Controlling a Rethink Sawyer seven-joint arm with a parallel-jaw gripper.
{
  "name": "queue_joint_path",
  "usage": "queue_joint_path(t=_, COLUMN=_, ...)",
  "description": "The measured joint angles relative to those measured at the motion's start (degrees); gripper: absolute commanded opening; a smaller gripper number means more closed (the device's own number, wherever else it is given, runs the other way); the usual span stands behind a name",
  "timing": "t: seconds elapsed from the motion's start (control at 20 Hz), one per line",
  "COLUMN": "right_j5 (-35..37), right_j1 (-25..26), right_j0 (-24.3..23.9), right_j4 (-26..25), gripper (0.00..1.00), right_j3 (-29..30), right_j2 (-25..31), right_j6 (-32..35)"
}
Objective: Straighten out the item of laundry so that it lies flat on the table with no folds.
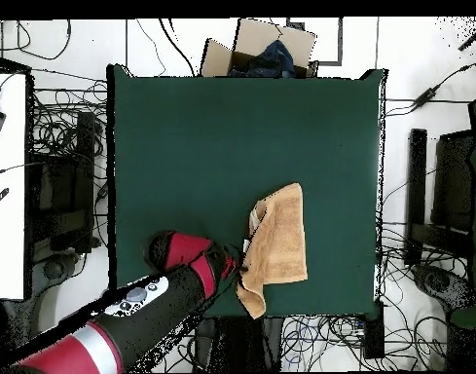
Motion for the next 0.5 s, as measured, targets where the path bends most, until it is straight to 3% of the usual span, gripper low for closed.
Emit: queue_joint_path(t=0.5, right_j5=0.00, right_j1=-0.97, right_j0=0.32, right_j4=-0.61, gripper=1.00, right_j3=5.19, right_j2=-0.06, right_j6=0.00)
